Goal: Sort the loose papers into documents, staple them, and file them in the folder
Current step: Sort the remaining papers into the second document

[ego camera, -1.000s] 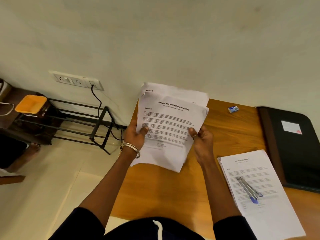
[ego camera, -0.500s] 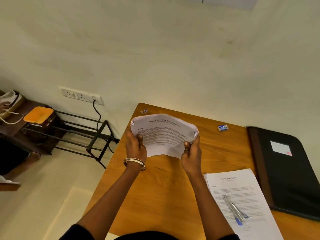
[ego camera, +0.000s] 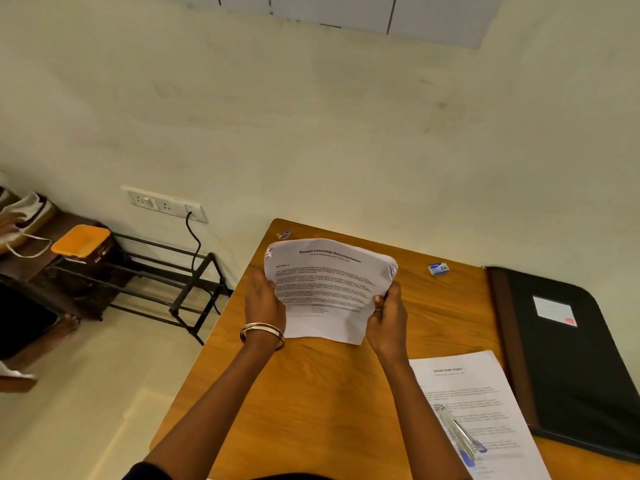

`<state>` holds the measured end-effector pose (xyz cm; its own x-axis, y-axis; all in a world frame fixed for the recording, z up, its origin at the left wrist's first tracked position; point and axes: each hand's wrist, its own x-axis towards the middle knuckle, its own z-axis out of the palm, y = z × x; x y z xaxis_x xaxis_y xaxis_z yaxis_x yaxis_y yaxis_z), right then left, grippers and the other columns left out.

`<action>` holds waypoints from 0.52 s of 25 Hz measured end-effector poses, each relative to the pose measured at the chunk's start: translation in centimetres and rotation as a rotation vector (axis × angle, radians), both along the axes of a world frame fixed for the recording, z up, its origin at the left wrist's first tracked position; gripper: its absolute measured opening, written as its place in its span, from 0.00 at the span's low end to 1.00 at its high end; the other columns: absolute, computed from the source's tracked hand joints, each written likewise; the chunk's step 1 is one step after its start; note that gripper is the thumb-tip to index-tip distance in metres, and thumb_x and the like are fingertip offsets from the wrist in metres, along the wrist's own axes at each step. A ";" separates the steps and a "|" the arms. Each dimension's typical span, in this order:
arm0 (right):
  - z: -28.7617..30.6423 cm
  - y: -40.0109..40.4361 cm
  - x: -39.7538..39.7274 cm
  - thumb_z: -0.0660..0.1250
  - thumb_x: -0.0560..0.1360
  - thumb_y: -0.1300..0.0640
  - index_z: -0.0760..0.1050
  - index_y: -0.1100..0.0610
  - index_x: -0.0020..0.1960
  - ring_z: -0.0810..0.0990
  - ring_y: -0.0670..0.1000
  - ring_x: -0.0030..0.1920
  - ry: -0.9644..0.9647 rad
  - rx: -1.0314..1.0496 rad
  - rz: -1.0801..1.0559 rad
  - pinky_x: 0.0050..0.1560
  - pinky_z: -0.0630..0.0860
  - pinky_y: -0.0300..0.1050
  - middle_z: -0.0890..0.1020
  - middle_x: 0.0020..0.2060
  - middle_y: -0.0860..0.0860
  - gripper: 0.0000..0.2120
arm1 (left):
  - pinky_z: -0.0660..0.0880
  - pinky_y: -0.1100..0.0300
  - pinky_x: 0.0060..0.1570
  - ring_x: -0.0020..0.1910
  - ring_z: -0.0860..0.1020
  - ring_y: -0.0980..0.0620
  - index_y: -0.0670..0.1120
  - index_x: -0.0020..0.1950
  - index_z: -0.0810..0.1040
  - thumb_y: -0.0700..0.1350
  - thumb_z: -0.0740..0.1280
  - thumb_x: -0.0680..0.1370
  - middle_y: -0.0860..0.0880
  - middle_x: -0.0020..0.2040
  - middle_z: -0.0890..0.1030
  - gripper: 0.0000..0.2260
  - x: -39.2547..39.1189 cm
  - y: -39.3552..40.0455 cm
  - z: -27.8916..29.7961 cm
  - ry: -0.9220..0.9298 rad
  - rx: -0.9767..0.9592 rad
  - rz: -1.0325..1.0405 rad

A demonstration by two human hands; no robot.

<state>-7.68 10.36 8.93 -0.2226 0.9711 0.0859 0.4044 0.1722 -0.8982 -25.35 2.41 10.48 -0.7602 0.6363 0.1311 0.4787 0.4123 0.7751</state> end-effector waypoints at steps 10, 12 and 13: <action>-0.7 -0.3 1.3 0.67 0.72 0.71 0.67 0.61 0.67 0.77 0.55 0.60 -0.093 0.042 -0.002 0.57 0.77 0.49 0.77 0.60 0.58 0.25 | 0.78 0.50 0.46 0.49 0.78 0.40 0.39 0.60 0.73 0.30 0.61 0.76 0.39 0.52 0.77 0.13 -2.0 -0.8 -1.6 0.059 -0.085 -0.110; -0.6 -0.5 1.3 0.66 0.73 0.72 0.69 0.62 0.65 0.77 0.55 0.58 -0.110 0.037 -0.023 0.56 0.76 0.46 0.78 0.59 0.57 0.22 | 0.79 0.45 0.45 0.46 0.79 0.41 0.42 0.55 0.76 0.31 0.62 0.76 0.41 0.47 0.79 0.12 -2.3 -0.9 -1.5 -0.046 -0.017 -0.104; -0.5 -0.5 1.4 0.66 0.73 0.72 0.69 0.62 0.64 0.77 0.54 0.57 -0.119 0.038 -0.038 0.54 0.75 0.43 0.78 0.59 0.57 0.21 | 0.79 0.45 0.45 0.44 0.79 0.42 0.42 0.54 0.77 0.32 0.63 0.76 0.42 0.45 0.80 0.10 -2.4 -0.9 -1.4 -0.087 0.003 -0.106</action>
<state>-6.29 9.82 8.39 -0.1963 0.9756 0.0980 0.5149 0.1876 -0.8365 -27.79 1.52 9.06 -0.6977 0.7130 0.0698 0.4506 0.3609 0.8165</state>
